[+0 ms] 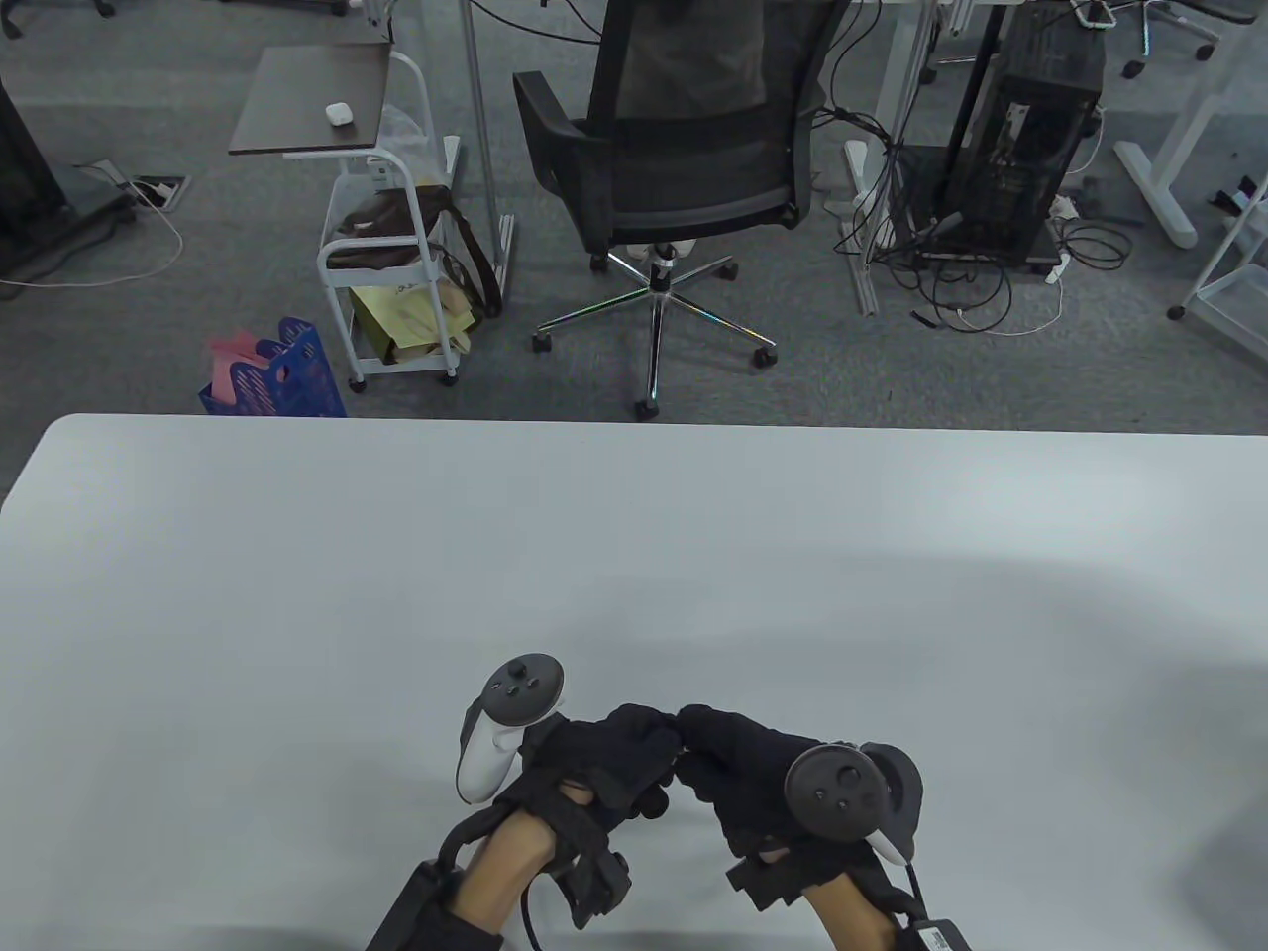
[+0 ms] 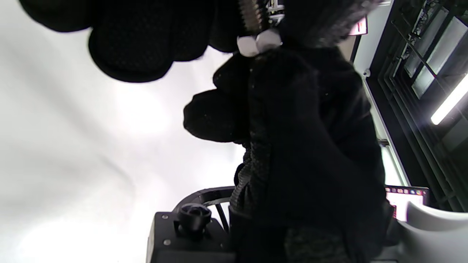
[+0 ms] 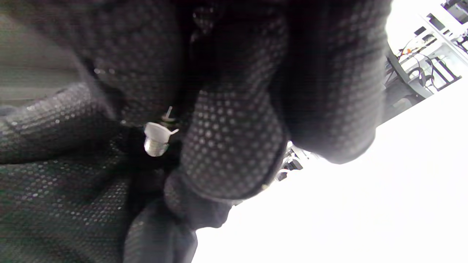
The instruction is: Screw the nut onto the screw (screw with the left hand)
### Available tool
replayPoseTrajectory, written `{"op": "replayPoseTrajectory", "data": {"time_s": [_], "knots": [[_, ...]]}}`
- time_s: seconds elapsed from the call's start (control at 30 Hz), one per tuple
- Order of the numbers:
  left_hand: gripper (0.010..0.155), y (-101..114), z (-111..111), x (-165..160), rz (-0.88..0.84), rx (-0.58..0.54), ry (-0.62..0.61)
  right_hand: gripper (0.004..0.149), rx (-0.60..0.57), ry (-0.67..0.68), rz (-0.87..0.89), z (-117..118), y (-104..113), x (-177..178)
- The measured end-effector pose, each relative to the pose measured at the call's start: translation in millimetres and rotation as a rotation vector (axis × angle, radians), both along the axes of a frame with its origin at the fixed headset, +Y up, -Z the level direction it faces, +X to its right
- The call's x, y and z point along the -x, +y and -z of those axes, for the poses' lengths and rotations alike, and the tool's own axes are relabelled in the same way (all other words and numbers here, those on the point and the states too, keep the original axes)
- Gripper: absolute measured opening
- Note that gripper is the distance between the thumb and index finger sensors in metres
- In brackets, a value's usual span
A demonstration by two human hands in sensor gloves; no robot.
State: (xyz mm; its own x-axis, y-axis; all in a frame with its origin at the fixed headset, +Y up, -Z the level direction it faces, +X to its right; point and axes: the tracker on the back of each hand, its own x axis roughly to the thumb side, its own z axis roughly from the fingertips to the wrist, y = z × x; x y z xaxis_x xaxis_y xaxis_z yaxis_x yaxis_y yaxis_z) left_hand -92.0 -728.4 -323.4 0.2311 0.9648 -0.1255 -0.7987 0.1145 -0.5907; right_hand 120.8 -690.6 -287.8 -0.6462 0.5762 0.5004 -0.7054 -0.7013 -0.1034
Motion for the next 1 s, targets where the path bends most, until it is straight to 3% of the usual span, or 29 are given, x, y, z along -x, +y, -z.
{"op": "replayPoseTrajectory", "data": {"time_s": [0.1, 0.17, 0.33, 0.43, 0.53, 0.63, 0.7, 0.83, 1.0], "knots": [[0.058, 2, 1, -1, 0.032, -0.045, 0.042, 0.048, -0.007, -0.006, -0.009, 0, 0, 2], [0.056, 4, 1, -1, 0.026, -0.033, 0.004, 0.047, -0.031, -0.004, -0.039, -2, 1, 3], [0.066, 0, 0, 4, -0.049, 0.03, -0.013, 0.047, -0.029, -0.003, -0.005, -2, 4, 3], [0.057, 1, 2, 5, -0.015, -0.004, 0.038, 0.047, -0.024, -0.003, -0.009, -2, 2, 4], [0.054, 3, 1, 4, -0.019, 0.016, -0.014, 0.047, -0.028, 0.004, -0.012, -4, 2, 5], [0.056, 2, 2, 7, -0.061, 0.038, -0.017, 0.047, -0.028, 0.0, 0.014, -4, 3, 5], [0.065, 1, 1, 10, -0.039, 0.048, 0.042, 0.047, -0.018, 0.002, 0.03, -4, 2, 5], [0.055, 3, 1, 7, -0.003, 0.019, 0.016, 0.047, -0.024, 0.002, 0.005, -4, 2, 5], [0.054, 2, 1, 10, -0.005, 0.038, 0.038, 0.051, 0.008, 0.04, 0.018, -3, 0, 5]]}}
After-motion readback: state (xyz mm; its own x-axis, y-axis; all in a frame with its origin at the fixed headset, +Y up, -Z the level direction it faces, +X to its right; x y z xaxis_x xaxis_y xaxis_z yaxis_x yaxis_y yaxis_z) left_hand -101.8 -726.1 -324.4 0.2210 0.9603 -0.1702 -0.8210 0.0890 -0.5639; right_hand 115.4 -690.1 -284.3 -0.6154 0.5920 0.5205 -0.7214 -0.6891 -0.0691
